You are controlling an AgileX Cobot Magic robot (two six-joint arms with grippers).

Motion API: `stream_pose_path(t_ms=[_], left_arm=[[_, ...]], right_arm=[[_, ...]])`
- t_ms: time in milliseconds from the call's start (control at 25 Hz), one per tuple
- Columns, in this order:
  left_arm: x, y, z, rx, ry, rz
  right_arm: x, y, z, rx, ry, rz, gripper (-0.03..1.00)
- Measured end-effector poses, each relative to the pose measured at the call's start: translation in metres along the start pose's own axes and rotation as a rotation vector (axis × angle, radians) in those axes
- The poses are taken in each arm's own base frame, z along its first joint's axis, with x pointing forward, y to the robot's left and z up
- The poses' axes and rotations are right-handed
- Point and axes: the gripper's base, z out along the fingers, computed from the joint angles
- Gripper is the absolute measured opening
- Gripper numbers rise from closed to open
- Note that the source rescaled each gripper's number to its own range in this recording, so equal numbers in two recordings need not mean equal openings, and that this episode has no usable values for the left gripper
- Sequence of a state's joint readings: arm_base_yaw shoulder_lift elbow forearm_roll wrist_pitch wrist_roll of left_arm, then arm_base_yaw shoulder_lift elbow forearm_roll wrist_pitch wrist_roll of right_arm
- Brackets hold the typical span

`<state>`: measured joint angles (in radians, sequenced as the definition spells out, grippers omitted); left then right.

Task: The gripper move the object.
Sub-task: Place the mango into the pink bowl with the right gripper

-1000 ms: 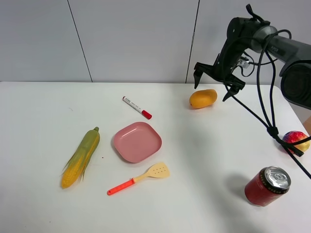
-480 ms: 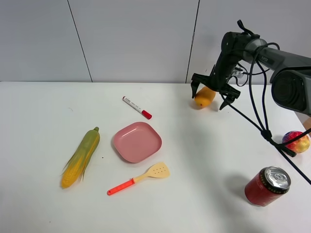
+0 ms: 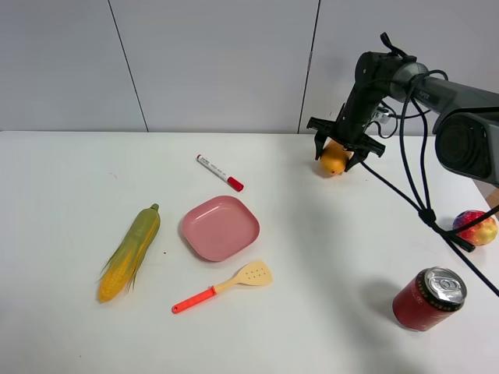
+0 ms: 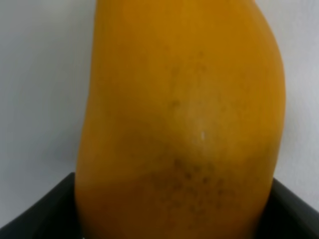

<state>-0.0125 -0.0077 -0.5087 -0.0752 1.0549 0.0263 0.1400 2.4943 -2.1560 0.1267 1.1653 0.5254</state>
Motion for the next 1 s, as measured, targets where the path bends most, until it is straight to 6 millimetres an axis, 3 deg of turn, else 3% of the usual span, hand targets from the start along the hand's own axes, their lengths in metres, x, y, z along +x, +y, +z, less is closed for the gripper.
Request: stream_pose_path(t_ms=[280, 520, 760, 1000], left_arm=[[0.000, 0.000, 0.000, 0.000, 0.000, 0.000], [0.000, 0.000, 0.000, 0.000, 0.000, 0.000], [0.000, 0.000, 0.000, 0.000, 0.000, 0.000], [0.000, 0.000, 0.000, 0.000, 0.000, 0.000]], right_arm=[[0.006, 0.002, -0.004, 0.030, 0.027, -0.258, 0.00], [0.029, 0.038, -0.038, -0.007, -0.020, -0.523, 0.00], [0.069, 0.084, -0.072, -0.075, -0.063, -0.678, 0.00], [0.135, 0.139, -0.075, -0.131, -0.035, -0.858, 0.00]])
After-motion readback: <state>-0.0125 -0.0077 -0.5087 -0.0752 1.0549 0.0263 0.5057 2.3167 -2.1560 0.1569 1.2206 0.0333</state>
